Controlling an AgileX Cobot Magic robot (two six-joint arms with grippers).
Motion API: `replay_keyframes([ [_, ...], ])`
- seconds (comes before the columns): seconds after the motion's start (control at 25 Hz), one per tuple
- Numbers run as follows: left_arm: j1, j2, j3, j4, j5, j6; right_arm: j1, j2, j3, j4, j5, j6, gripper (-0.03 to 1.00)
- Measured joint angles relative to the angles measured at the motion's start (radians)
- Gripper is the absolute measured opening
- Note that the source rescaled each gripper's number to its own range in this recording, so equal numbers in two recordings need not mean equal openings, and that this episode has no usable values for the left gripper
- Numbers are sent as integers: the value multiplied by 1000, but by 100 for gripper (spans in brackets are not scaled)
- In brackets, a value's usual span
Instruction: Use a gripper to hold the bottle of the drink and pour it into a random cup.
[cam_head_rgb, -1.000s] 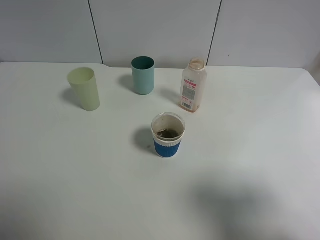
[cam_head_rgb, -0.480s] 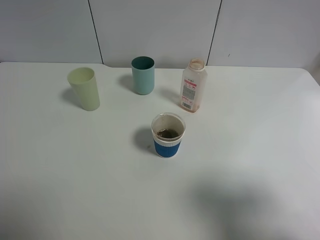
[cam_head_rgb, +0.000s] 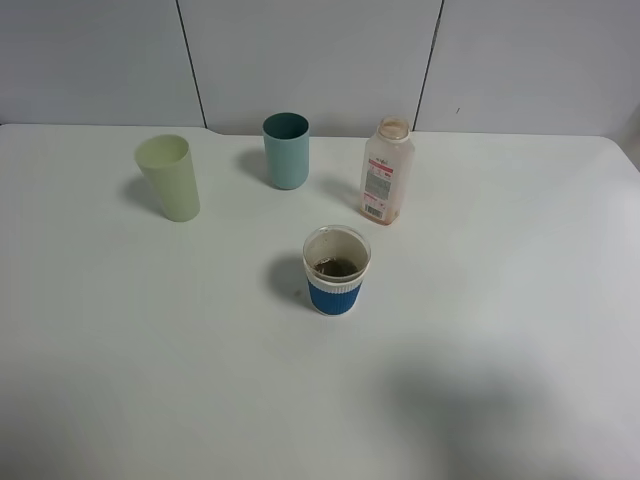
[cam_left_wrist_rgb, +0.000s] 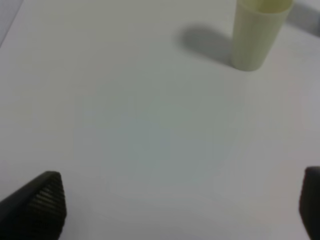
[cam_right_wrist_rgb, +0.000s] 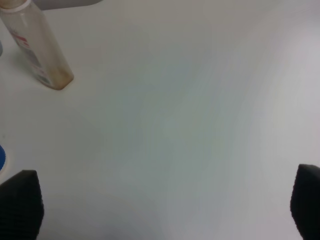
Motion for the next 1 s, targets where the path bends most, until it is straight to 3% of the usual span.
replay_keyframes([
  [1.0,0,0,0,0,0,0,-3,0,0,0,0,0,100],
])
